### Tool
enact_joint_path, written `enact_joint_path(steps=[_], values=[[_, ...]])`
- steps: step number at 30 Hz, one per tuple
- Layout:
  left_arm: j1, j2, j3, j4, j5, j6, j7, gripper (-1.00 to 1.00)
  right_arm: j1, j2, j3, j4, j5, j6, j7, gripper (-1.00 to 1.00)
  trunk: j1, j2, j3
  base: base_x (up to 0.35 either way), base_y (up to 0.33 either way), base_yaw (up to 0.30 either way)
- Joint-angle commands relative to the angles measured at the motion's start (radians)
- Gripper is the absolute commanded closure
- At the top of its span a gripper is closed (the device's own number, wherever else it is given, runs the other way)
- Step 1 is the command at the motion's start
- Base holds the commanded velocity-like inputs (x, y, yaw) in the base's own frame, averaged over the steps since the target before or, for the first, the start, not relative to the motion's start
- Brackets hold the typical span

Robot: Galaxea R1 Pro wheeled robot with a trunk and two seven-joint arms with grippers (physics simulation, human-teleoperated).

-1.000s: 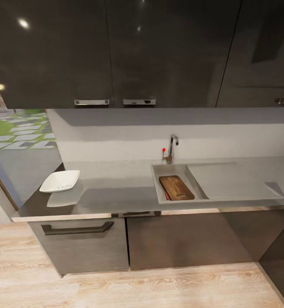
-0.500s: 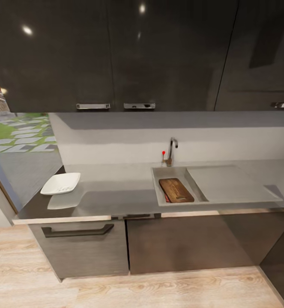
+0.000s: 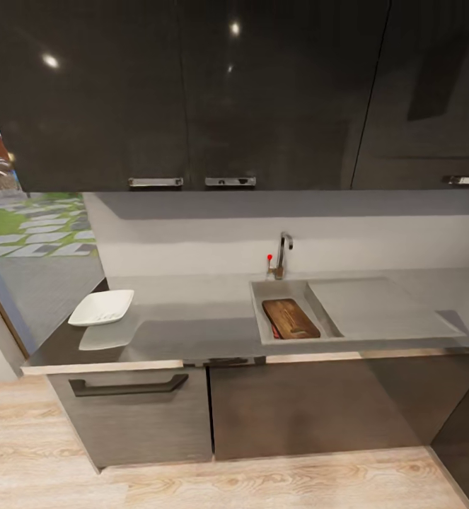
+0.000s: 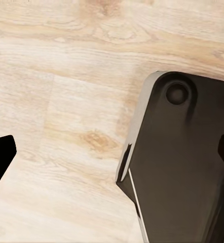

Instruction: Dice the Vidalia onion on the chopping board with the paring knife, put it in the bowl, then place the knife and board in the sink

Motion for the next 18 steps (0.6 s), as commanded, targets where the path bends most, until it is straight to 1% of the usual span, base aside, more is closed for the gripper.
enact_joint_path(steps=[1,18], values=[[0.000,0.000,-0.002,-0.002,0.002,-0.001,0.002,-1.00,-0.001,0.000,0.007,0.001,-0.011,-0.004,0.005,-1.00,0.001,-0.002,0.000,0.000,0.000,0.000],[0.000,-0.002,-0.002,-0.002,0.002,-0.001,0.002,-1.00,-0.001,0.000,0.005,0.001,-0.011,-0.004,0.004,-1.00,0.001,-0.002,0.027,0.000,0.000,0.000]])
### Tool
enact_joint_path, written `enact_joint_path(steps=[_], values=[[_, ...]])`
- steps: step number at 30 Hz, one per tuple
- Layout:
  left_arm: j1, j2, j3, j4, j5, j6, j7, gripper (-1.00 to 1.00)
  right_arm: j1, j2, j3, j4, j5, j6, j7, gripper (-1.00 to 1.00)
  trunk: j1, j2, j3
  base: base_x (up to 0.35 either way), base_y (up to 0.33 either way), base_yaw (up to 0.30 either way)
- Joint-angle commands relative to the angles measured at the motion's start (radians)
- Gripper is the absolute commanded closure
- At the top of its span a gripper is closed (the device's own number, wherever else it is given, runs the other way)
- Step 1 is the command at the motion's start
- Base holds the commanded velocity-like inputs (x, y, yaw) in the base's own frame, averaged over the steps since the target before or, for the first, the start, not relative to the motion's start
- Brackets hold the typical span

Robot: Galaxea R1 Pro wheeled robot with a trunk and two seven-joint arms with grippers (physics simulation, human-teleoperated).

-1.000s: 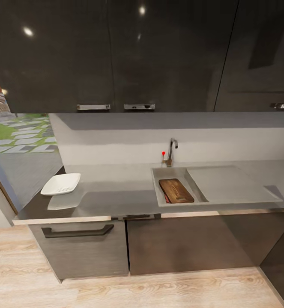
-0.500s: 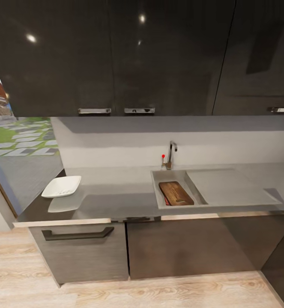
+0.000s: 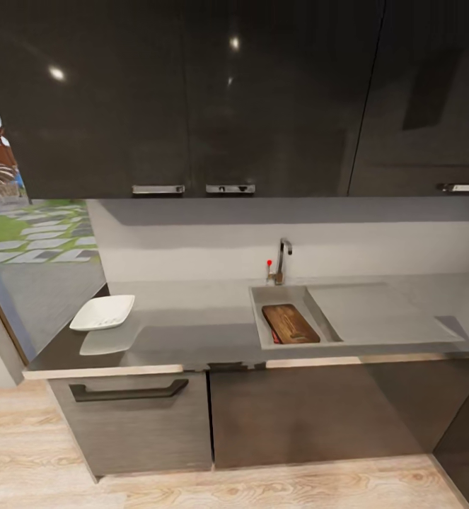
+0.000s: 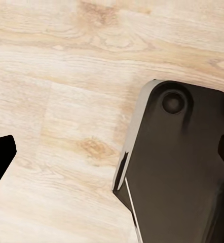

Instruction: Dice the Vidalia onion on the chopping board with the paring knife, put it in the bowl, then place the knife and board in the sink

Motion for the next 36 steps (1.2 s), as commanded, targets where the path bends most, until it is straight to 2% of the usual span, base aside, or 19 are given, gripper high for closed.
enact_joint_path(steps=[1,36], values=[[0.000,0.000,-0.002,-0.002,0.002,-0.001,0.002,-1.00,-0.001,0.000,0.007,0.001,-0.011,-0.004,0.005,-1.00,0.001,-0.002,0.000,0.000,0.000,0.000],[0.000,-0.002,-0.003,0.004,0.002,-0.001,0.002,-1.00,-0.001,0.007,0.007,0.001,-0.011,-0.006,0.003,-1.00,0.001,-0.002,0.056,0.000,0.000,0.000]])
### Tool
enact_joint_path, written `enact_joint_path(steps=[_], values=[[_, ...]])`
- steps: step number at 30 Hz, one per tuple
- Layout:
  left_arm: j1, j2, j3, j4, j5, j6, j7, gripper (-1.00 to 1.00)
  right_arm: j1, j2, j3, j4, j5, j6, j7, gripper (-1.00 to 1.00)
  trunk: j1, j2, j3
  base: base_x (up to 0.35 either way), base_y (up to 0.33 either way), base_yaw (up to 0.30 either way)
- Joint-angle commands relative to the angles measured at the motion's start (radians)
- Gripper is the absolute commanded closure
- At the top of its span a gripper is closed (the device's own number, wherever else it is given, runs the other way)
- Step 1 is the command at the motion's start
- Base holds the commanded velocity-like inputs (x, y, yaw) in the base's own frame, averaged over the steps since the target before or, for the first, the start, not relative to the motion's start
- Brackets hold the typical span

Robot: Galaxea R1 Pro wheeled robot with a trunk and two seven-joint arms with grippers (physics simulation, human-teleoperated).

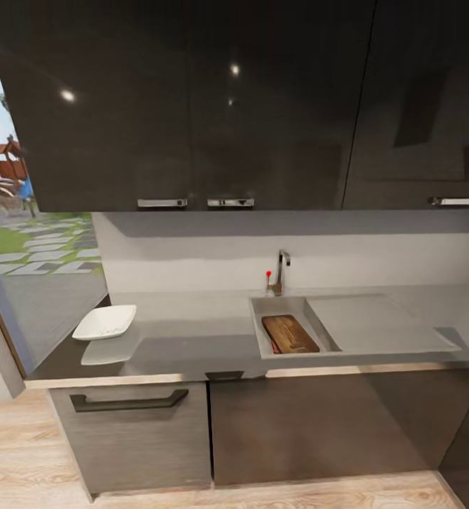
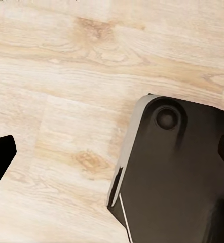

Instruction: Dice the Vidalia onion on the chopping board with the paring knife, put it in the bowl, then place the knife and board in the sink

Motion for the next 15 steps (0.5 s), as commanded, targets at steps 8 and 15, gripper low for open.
enact_joint_path(steps=[8,15], values=[[0.001,0.001,-0.005,-0.001,0.001,-0.001,0.000,-1.00,0.000,0.003,0.006,0.000,-0.010,-0.003,0.002,-1.00,0.000,0.000,0.013,0.000,0.000,0.000],[0.001,0.000,-0.006,0.044,0.000,-0.001,-0.001,-1.00,0.000,0.002,0.003,-0.003,-0.012,-0.005,0.002,-1.00,0.000,0.000,0.017,0.000,0.000,0.000]])
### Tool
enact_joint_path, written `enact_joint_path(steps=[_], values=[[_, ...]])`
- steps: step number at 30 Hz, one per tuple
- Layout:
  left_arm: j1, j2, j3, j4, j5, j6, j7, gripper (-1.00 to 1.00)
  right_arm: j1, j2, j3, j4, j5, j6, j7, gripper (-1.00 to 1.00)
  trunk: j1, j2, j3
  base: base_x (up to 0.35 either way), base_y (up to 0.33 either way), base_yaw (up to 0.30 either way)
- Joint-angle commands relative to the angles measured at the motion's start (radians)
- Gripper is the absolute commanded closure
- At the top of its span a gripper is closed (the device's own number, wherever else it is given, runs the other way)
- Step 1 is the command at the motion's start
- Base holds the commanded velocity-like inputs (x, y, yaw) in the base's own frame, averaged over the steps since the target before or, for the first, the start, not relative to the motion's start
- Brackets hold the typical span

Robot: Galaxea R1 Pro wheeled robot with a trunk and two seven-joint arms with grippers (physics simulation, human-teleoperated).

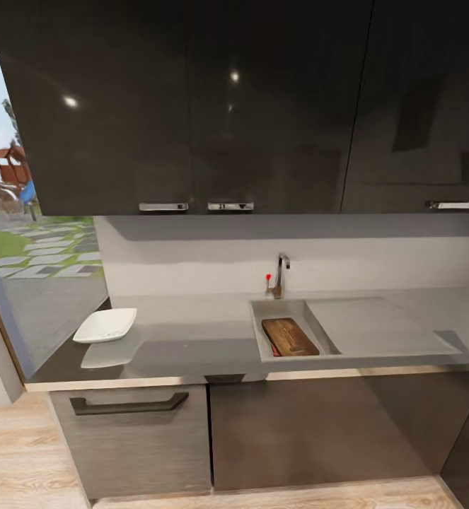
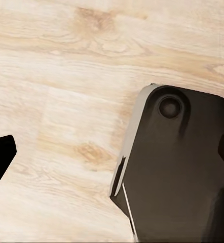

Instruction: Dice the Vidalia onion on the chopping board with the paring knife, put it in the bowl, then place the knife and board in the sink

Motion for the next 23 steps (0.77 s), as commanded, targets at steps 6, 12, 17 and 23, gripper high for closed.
enact_joint_path(steps=[6,12,17,23], values=[[0.001,0.002,-0.001,0.035,0.002,-0.001,0.003,-1.00,0.000,0.000,0.005,-0.009,-0.013,-0.009,0.006,-1.00,0.000,0.000,0.000,0.000,0.000,0.000],[0.001,0.001,-0.001,0.037,0.002,-0.001,0.003,-1.00,0.000,0.004,0.004,-0.012,-0.014,-0.009,0.006,-1.00,0.000,0.000,0.000,0.000,0.000,0.000],[0.001,0.001,-0.001,0.037,0.002,-0.001,0.002,-1.00,0.000,0.004,0.004,-0.012,-0.014,-0.009,0.006,-1.00,0.000,0.000,0.000,0.000,0.000,0.000],[0.001,0.001,-0.001,0.037,0.002,-0.001,0.003,-1.00,0.000,0.004,0.004,-0.012,-0.013,-0.009,0.006,-1.00,0.000,0.000,0.000,0.000,0.000,0.000]])
